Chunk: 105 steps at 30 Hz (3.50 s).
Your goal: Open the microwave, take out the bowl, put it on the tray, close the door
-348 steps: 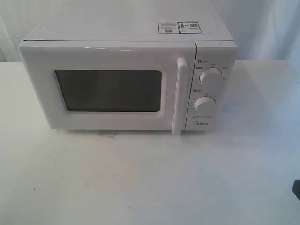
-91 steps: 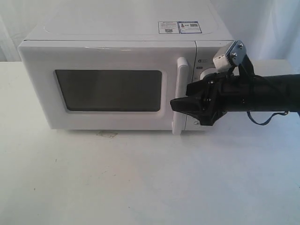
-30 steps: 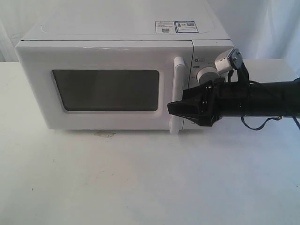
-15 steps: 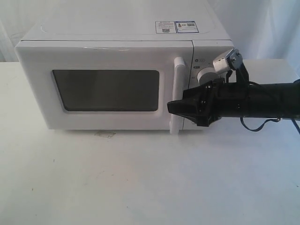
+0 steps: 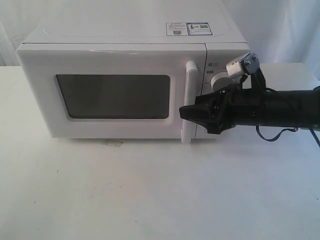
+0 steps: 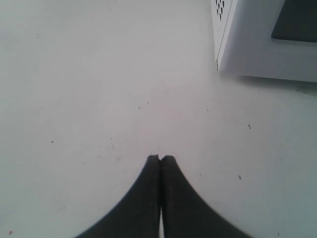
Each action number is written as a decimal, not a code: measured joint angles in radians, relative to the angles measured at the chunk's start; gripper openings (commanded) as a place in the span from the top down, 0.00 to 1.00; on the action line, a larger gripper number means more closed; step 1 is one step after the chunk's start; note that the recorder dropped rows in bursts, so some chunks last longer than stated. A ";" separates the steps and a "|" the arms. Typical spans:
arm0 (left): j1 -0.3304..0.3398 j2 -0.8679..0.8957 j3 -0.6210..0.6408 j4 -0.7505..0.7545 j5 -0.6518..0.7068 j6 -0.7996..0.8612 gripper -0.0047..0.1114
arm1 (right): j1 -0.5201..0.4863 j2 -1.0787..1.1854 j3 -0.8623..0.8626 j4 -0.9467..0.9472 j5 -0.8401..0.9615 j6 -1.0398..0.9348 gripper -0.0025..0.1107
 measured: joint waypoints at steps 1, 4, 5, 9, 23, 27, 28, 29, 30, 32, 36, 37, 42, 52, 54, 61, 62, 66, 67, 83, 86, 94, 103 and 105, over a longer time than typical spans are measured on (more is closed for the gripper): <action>0.000 0.000 0.000 0.000 0.000 0.000 0.96 | 0.000 0.000 0.002 0.003 0.000 0.000 0.98; 0.000 0.000 0.000 0.000 0.000 0.000 0.96 | 0.000 0.000 0.008 0.021 -0.005 0.000 0.98; 0.000 0.000 0.000 0.000 0.000 0.000 0.96 | 0.000 0.000 0.011 0.025 -0.007 0.000 0.98; 0.000 0.000 0.000 0.000 0.000 0.000 0.96 | 0.004 -0.005 0.017 0.040 -0.022 0.000 0.98; 0.000 0.000 0.000 0.000 0.000 0.000 0.96 | 0.021 -0.028 0.017 0.048 -0.101 0.000 0.98; 0.000 0.000 0.000 0.000 0.000 0.000 0.96 | 0.030 -0.029 0.017 0.048 -0.112 0.000 0.98; 0.000 0.000 0.000 0.000 0.000 0.000 0.96 | 0.032 -0.031 0.017 0.048 -0.114 0.000 0.98; 0.000 0.000 0.000 0.000 0.000 0.000 0.96 | 0.034 -0.032 0.017 0.048 -0.118 0.000 0.98; 0.000 0.000 0.000 0.000 0.000 0.000 0.96 | 0.039 -0.033 0.017 0.048 -0.124 0.000 0.98; 0.000 0.000 0.000 0.000 0.000 0.000 0.96 | 0.041 -0.037 0.017 0.048 -0.137 0.000 0.98; 0.000 0.000 0.000 0.000 0.000 0.000 0.96 | 0.074 -0.069 0.019 0.024 -0.251 0.000 0.98; 0.000 0.000 0.000 0.000 0.000 0.000 0.96 | 0.079 -0.074 0.019 0.019 -0.263 0.000 0.98; 0.000 0.000 0.000 0.000 0.000 0.000 0.96 | 0.085 -0.095 0.028 0.017 -0.295 0.000 0.98; 0.000 0.000 0.000 0.000 0.000 0.000 0.96 | 0.099 -0.123 0.054 0.036 -0.343 0.000 0.98; 0.000 0.000 0.000 0.000 0.000 0.000 0.96 | 0.113 -0.130 0.068 0.004 -0.396 0.000 0.98; 0.000 0.000 0.000 0.000 0.000 0.000 0.96 | 0.183 -0.129 0.108 -0.155 0.220 -0.002 0.98; 0.000 0.000 0.000 0.000 0.000 0.000 0.96 | 0.183 -0.142 0.108 -0.159 0.220 -0.002 0.98; 0.000 0.000 0.000 0.000 0.000 0.000 0.96 | 0.179 -0.195 0.115 -0.170 0.231 -0.002 0.98; 0.000 0.000 0.000 0.000 0.000 0.000 0.96 | 0.174 -0.203 0.119 -0.170 0.231 -0.002 0.98; 0.000 0.000 0.000 0.000 0.000 0.000 0.96 | 0.018 -0.219 0.147 -0.126 0.235 -0.002 0.46; 0.000 0.000 0.000 0.000 0.000 0.000 0.96 | -0.035 -0.219 0.139 -0.117 0.233 -0.002 0.46; 0.000 0.000 0.000 0.000 0.000 0.000 0.96 | -0.042 -0.219 0.078 -0.075 0.219 -0.002 0.46; 0.000 0.000 0.000 0.000 0.000 0.000 0.96 | -0.042 -0.219 0.075 -0.082 0.044 -0.002 0.45; 0.000 0.000 0.000 0.000 0.000 0.000 0.96 | -0.042 -0.219 0.075 -0.082 0.025 -0.002 0.45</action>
